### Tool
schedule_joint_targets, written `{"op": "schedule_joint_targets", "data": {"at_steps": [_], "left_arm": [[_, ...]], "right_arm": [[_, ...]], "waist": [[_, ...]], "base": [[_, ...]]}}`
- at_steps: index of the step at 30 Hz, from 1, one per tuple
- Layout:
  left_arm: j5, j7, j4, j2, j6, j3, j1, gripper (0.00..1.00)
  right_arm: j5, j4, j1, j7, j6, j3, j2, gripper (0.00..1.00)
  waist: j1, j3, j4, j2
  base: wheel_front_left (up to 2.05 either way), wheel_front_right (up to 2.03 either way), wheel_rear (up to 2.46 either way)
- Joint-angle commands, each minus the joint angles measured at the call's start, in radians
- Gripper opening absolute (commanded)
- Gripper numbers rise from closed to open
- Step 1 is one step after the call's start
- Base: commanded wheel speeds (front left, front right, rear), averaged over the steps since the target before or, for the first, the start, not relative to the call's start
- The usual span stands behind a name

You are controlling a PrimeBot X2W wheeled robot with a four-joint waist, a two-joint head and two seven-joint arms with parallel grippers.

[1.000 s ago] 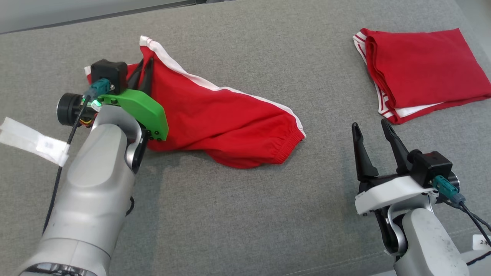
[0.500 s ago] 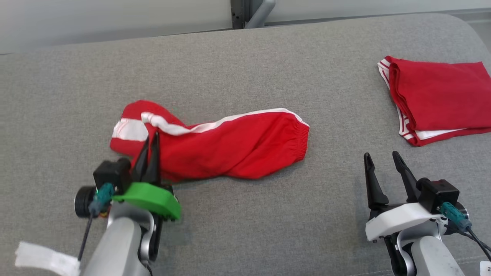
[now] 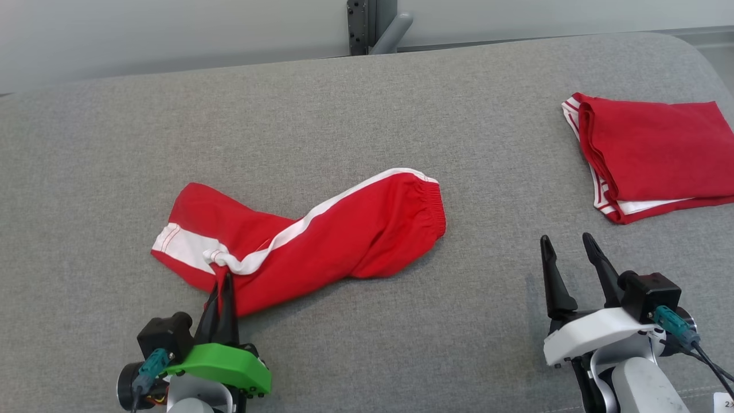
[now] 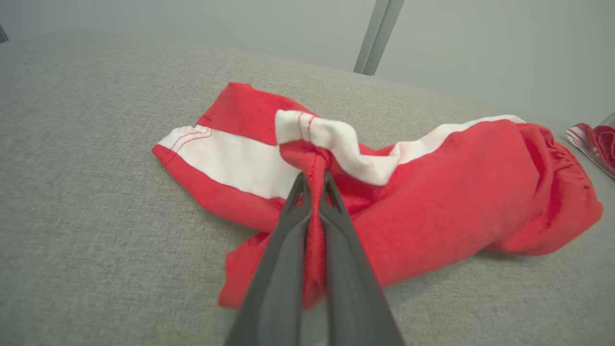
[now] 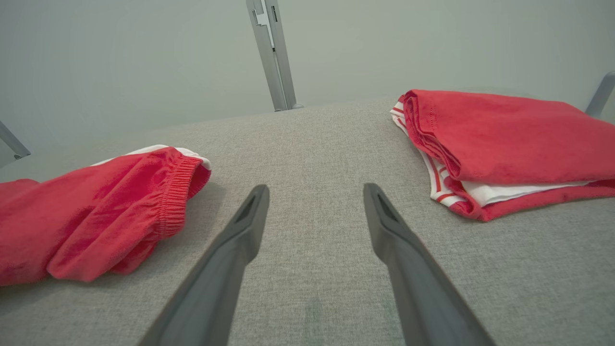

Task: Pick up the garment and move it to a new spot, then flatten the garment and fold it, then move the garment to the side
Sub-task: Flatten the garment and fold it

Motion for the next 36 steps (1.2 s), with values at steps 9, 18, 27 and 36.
{"op": "schedule_joint_targets", "data": {"at_steps": [9, 18, 27, 36], "left_arm": [[0.024, -0.003, 0.009, -0.013, -0.022, 0.058, 0.078, 1.0], [0.029, -0.003, 0.037, -0.015, -0.043, 0.054, 0.119, 1.0], [0.03, -0.002, -0.011, -0.015, -0.03, 0.077, 0.127, 1.0], [0.052, -0.001, -0.069, -0.015, -0.03, 0.086, 0.121, 1.0]], "right_arm": [[0.007, 0.009, 0.021, 0.003, -0.002, -0.011, -0.001, 1.0], [0.007, 0.012, 0.035, 0.005, -0.002, -0.014, -0.001, 1.0], [0.003, 0.014, 0.037, 0.011, -0.002, -0.008, -0.001, 1.0], [-0.008, 0.007, 0.02, 0.018, -0.002, 0.013, -0.001, 1.0]], "waist": [[0.0, -0.019, 0.002, 0.0022], [0.0, -0.045, 0.024, 0.0022], [0.0, -0.079, 0.044, 0.0022], [0.0, -0.109, 0.053, 0.0022]], "base": [[0.0, 0.0, 0.0], [0.0, 0.0, 0.0], [0.0, 0.0, 0.0], [0.0, 0.0, 0.0]]}}
